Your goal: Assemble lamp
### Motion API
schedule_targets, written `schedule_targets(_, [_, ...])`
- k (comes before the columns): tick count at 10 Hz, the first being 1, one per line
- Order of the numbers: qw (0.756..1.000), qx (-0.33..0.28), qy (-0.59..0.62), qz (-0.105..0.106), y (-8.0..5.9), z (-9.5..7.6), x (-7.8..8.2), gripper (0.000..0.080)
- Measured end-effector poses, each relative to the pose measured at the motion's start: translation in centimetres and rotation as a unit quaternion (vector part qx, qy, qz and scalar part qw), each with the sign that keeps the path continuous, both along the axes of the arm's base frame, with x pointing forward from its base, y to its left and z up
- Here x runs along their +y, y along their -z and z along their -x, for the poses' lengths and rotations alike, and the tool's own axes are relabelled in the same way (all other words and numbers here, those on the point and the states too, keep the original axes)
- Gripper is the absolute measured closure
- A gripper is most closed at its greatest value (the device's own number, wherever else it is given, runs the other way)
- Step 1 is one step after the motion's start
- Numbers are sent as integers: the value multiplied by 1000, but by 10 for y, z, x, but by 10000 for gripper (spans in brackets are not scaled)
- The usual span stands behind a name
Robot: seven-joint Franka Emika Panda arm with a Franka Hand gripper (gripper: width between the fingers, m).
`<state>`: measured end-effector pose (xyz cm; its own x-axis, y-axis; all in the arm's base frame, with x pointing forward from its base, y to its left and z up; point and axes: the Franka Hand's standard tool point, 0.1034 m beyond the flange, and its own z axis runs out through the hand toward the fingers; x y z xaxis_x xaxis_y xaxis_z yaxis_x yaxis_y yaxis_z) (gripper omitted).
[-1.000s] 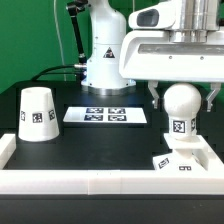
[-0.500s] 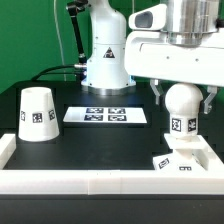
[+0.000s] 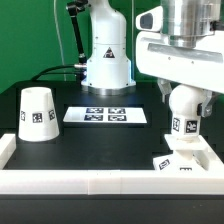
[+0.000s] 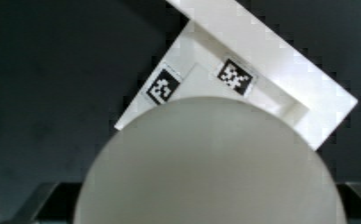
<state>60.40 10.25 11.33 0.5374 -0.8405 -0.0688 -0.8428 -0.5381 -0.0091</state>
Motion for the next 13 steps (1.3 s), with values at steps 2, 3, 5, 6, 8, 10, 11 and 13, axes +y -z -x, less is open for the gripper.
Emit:
schedule_targets(2, [1000, -1, -13, 0, 0, 0, 0, 222])
schedule_targets(3, [999, -2, -32, -1, 0, 0, 1, 130])
schedule_targets(5, [991, -25, -132, 2, -1, -4, 6, 109])
schedule_targets(6, [981, -41, -188, 2, 0, -6, 7, 101])
schedule_targets(8, [950, -54, -307, 4, 1, -7, 5, 101])
schedule_targets(10, [927, -56, -370, 5, 1, -7, 3, 101])
schedule_targets(11, [914, -57, -401, 6, 1, -7, 3, 101])
schedule_targets(13, [885, -60, -462, 6, 2, -7, 3, 101])
